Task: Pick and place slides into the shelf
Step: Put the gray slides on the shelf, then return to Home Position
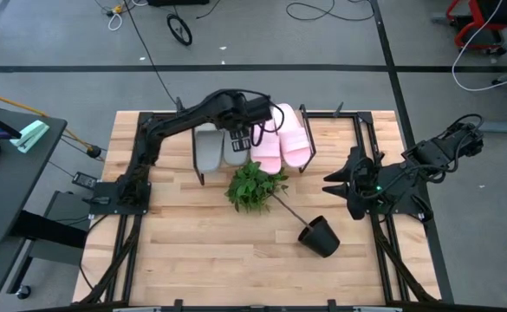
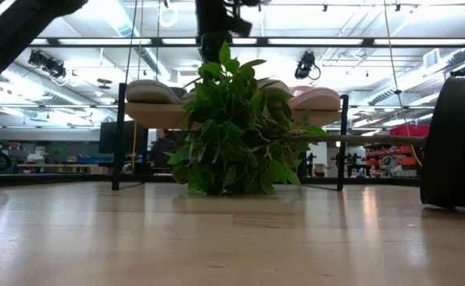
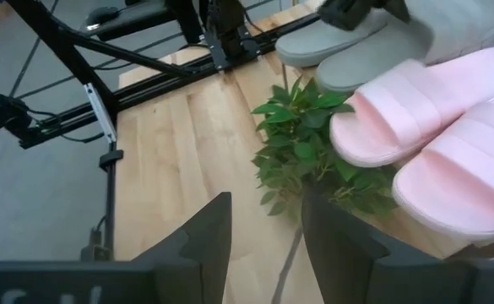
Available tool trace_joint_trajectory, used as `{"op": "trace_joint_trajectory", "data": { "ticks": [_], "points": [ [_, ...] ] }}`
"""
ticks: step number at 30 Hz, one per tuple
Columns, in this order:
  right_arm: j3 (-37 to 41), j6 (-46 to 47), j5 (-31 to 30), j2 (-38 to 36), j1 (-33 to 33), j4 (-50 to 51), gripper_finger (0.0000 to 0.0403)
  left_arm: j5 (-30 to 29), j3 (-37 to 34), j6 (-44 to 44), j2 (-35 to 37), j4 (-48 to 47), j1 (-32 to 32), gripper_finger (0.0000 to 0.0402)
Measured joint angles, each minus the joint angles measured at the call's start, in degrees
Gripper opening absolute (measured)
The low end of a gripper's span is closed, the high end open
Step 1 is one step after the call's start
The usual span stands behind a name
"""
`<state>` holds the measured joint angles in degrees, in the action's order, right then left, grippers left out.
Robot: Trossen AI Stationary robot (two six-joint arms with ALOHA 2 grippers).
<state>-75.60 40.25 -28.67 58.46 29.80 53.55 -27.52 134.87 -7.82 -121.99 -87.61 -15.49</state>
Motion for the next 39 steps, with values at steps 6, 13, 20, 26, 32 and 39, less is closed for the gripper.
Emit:
{"op": "trace_joint_trajectory", "data": {
  "ticks": [6,13,20,26,32,39],
  "points": [
    [0.0,-1.6,-4.7,0.0,0.0,0.4,0.015,0.3,0.1,4.4,5.4,-0.3,0.4,0.0189],
    [0.0,-1.9,-10.2,0.0,0.0,2.8,0.0147,0.4,0.1,12.6,12.0,0.4,3.8,0.0176],
    [0.0,1.1,-14.2,-1.4,0.7,8.2,0.0104,-3.4,0.1,17.6,16.1,4.1,11.3,0.0155],
    [0.0,3.2,-16.2,-4.5,4.7,11.8,0.001,-10.0,-3.3,21.1,17.1,6.7,18.3,0.0136],
    [-0.1,10.9,-20.8,-5.7,10.2,18.3,0.0005,-12.7,-25.1,27.0,24.3,17.5,23.6,0.0112],
    [-0.1,19.2,-24.0,-5.3,15.6,24.6,0.0004,-6.9,-57.1,25.0,41.2,52.7,26.5,0.0065]
  ]
}}
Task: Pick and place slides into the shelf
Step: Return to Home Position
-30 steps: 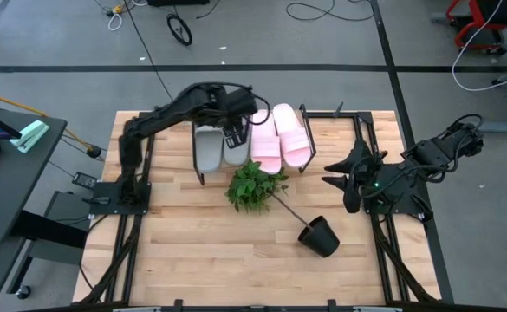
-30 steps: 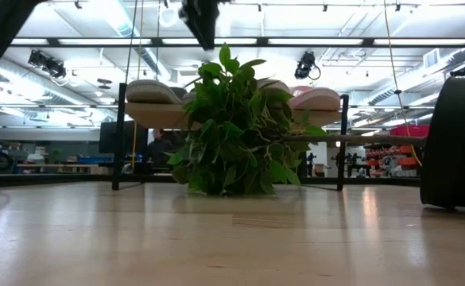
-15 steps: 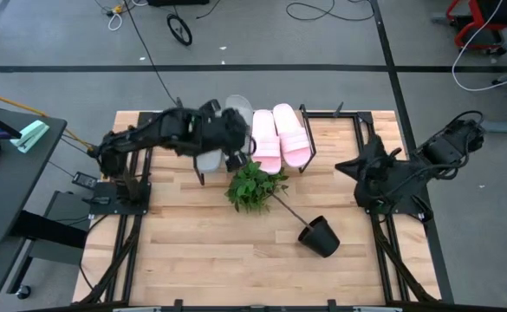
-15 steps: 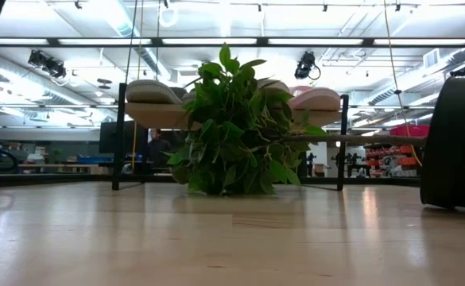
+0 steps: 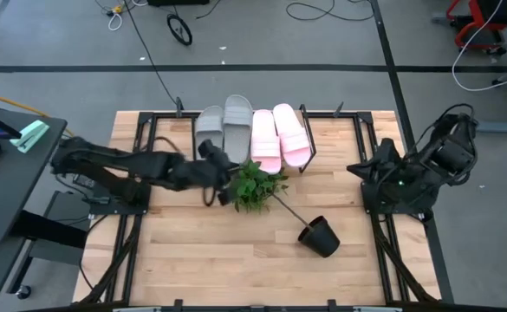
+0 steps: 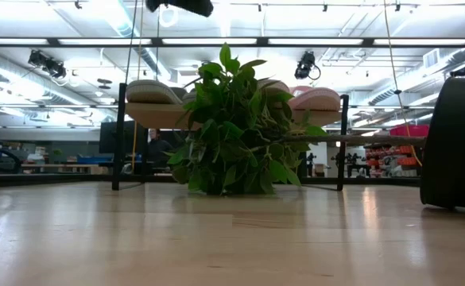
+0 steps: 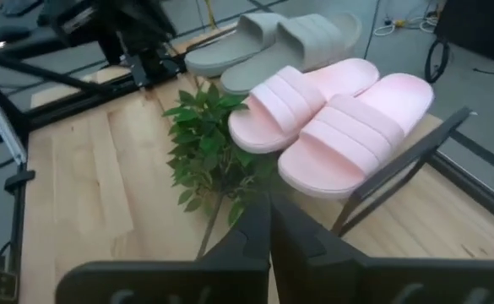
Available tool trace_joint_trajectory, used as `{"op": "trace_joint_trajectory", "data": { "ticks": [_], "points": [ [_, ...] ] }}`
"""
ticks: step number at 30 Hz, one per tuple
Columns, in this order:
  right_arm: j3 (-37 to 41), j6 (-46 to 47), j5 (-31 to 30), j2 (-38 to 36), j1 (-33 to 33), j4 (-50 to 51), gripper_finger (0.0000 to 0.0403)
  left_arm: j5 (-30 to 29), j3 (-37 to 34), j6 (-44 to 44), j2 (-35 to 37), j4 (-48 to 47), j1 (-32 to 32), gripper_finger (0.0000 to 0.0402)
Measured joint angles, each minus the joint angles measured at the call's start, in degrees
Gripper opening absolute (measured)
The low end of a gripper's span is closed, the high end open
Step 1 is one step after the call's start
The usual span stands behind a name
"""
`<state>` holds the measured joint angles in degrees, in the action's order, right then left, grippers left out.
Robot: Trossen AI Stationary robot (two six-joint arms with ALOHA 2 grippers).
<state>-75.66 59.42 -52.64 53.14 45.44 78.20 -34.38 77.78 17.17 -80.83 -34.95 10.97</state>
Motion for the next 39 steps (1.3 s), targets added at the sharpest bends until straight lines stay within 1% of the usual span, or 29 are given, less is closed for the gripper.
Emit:
{"op": "trace_joint_trajectory", "data": {
  "ticks": [4,7,10,13,17,20,24,31,34,39],
  "points": [
    [0.3,5.5,-3.1,-0.1,2.7,2.4,0.0002,1.6,-14.8,-4.0,9.2,18.6,1.5,0.0034],
    [2.4,9.7,-5.3,-0.3,4.5,2.5,0.0002,3.6,-24.6,-4.8,15.7,30.7,1.8,0.001],
    [5.7,15.8,-6.0,-0.3,5.6,2.5,0.0002,6.4,-33.7,-4.9,21.2,40.6,1.3,0.0006],
    [8.8,21.3,-6.4,-0.3,6.2,1.3,0.0001,7.3,-41.2,-5.7,26.0,46.6,0.7,0.0012],
    [11.9,24.6,-7.7,-0.2,6.1,-2.7,0.0001,8.1,-48.5,-6.3,31.7,51.3,-0.8,0.0006],
    [13.2,25.1,-9.1,-0.2,6.1,-4.8,0.0,11.6,-53.0,-6.4,35.2,54.5,-2.5,0.0006],
    [14.1,25.2,-9.9,0.1,5.7,-4.3,0.0,15.6,-58.1,-6.0,39.3,55.7,-4.4,0.0007],
    [14.1,28.0,-9.9,0.4,3.3,-4.4,0.0,16.6,-65.9,-5.6,45.5,59.5,-6.2,0.0008],
    [14.1,28.1,-8.9,0.6,2.1,-4.5,0.0,16.9,-68.8,-5.7,48.3,61.9,-6.5,0.0004],
    [14.1,28.2,-7.7,0.6,0.3,-4.6,0.0,17.7,-72.1,-5.9,52.6,62.7,-6.7,0.0007]
  ]
}}
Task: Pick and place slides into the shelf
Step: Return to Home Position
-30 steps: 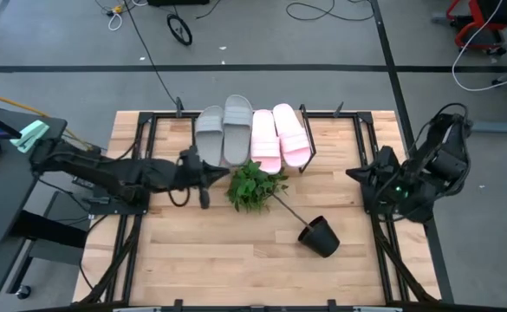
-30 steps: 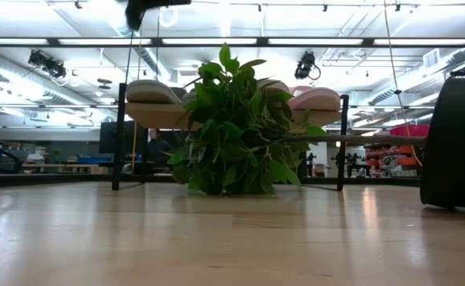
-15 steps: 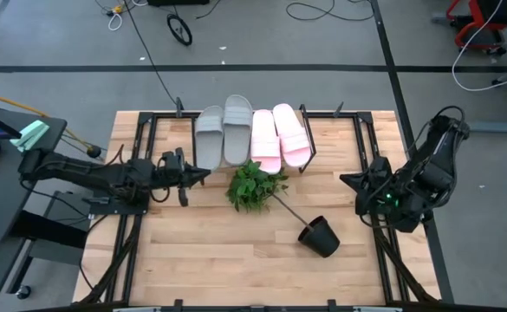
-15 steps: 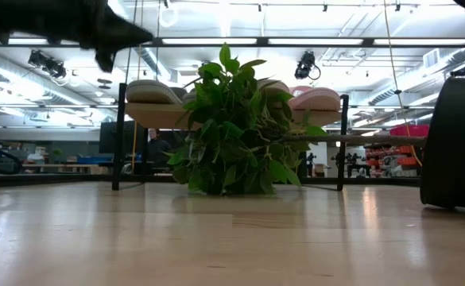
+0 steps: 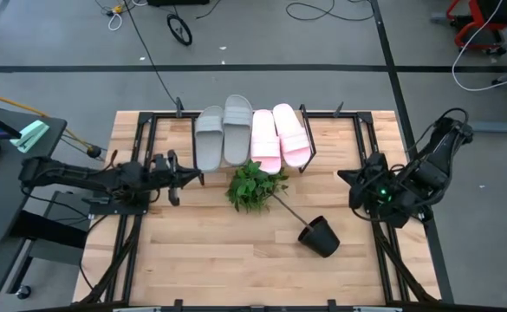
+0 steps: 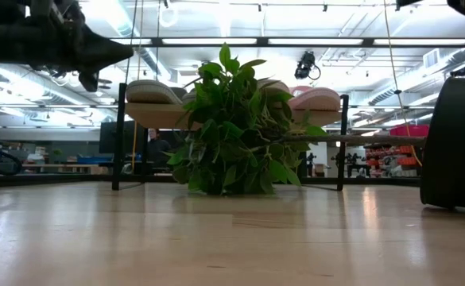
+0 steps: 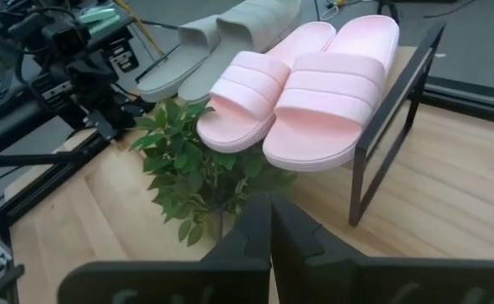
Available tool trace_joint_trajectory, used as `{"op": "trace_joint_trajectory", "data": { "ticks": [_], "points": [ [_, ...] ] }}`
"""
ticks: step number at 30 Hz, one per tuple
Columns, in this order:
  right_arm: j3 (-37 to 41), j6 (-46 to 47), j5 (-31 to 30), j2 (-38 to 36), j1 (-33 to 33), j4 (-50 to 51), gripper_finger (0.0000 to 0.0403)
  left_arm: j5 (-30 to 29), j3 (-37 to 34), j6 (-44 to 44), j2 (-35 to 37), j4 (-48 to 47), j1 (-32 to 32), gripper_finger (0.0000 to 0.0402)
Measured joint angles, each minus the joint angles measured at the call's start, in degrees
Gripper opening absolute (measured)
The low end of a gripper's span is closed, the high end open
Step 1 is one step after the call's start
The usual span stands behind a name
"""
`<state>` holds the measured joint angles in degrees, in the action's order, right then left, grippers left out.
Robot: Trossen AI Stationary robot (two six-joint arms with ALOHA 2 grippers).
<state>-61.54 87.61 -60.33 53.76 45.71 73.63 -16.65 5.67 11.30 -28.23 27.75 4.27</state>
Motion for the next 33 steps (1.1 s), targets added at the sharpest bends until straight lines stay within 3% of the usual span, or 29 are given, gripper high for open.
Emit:
{"op": "trace_joint_trajectory", "data": {
  "ticks": [12,23,33],
  "points": [
    [0.0,-0.1,0.2,0.0,-1.4,-0.1,0.0,1.8,-5.2,-0.6,6.7,-2.0,-1.7,0.0003],
    [0.0,1.2,0.2,0.0,-1.4,0.0,0.0,21.5,-5.2,1.7,7.7,-1.5,-7.7,0.0006],
    [0.0,1.7,0.8,0.0,-1.4,0.0,0.0,24.5,-5.2,6.4,11.0,-1.0,-8.9,0.0003]
  ]
}}
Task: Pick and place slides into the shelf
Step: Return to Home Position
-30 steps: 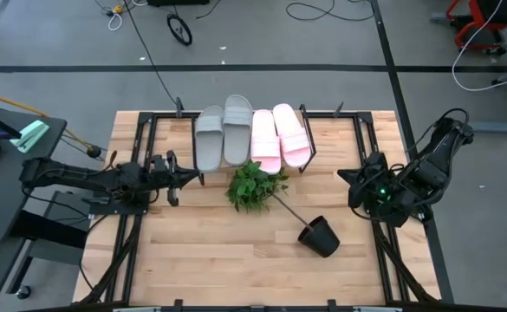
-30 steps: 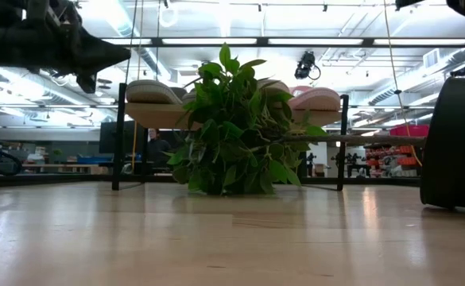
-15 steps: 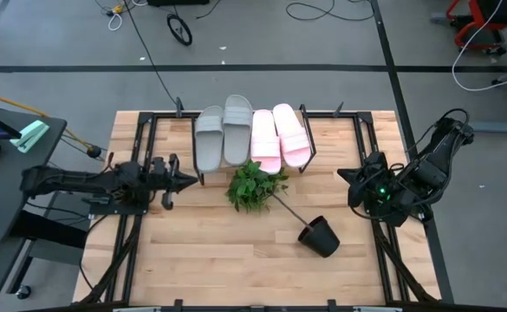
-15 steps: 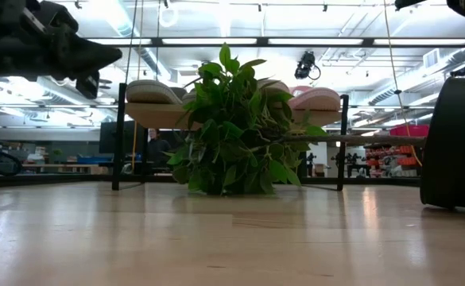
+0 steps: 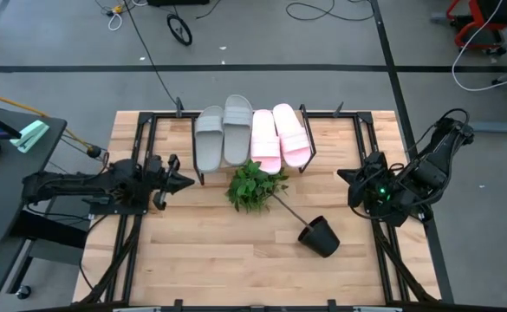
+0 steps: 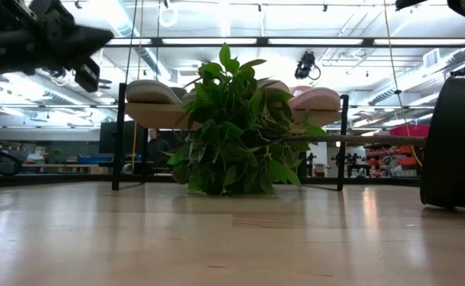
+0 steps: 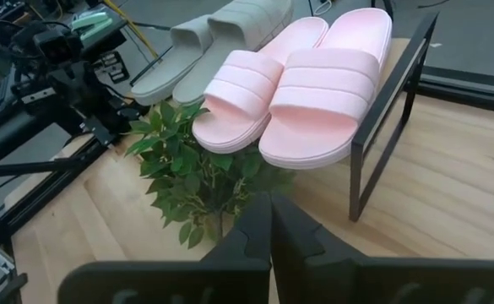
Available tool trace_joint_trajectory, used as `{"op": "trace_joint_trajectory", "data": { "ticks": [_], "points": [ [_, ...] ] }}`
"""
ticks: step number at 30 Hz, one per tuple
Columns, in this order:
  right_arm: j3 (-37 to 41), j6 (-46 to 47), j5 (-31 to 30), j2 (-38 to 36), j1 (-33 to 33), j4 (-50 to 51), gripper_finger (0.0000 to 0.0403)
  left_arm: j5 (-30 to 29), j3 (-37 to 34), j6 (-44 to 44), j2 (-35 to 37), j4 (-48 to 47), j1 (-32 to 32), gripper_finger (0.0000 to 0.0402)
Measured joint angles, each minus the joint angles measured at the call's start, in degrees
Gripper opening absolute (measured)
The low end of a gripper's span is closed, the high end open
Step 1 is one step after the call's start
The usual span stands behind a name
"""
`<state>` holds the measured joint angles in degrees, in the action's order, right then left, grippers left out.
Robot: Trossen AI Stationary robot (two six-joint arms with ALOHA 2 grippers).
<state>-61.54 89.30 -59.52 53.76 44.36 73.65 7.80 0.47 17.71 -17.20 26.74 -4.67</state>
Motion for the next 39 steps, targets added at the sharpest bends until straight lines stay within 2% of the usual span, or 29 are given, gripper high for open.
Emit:
{"op": "trace_joint_trajectory", "data": {
  "ticks": [6,14,21,27,30,34,39],
  "points": [
    [0.0,0.2,0.0,0.0,0.0,0.0,0.0,-1.8,0.0,-2.1,7.2,-2.6,-0.1,0.0002],
    [0.0,0.6,0.1,0.0,0.0,0.0,0.0,-7.6,0.0,-1.9,17.0,-17.8,-0.2,0.0001],
    [0.0,0.8,0.1,0.0,0.1,0.2,0.0,-8.1,0.0,-0.5,17.0,-21.9,0.6,0.0001],
    [0.6,2.7,-0.9,-0.1,1.1,-0.1,0.0,-8.0,0.0,1.1,17.0,-21.6,1.2,0.0008],
    [4.4,5.2,-2.0,-0.1,2.8,-3.0,0.0,-8.0,0.0,1.2,16.9,-21.6,1.2,0.0017],
    [12.5,6.3,-4.9,-1.4,4.5,-12.0,0.0,-8.0,0.0,1.2,16.9,-21.6,1.1,0.0028],
    [22.1,0.4,-5.8,-7.0,4.1,-23.0,0.0,-8.0,0.0,1.2,16.9,-21.6,1.1,0.0035]
  ]
}}
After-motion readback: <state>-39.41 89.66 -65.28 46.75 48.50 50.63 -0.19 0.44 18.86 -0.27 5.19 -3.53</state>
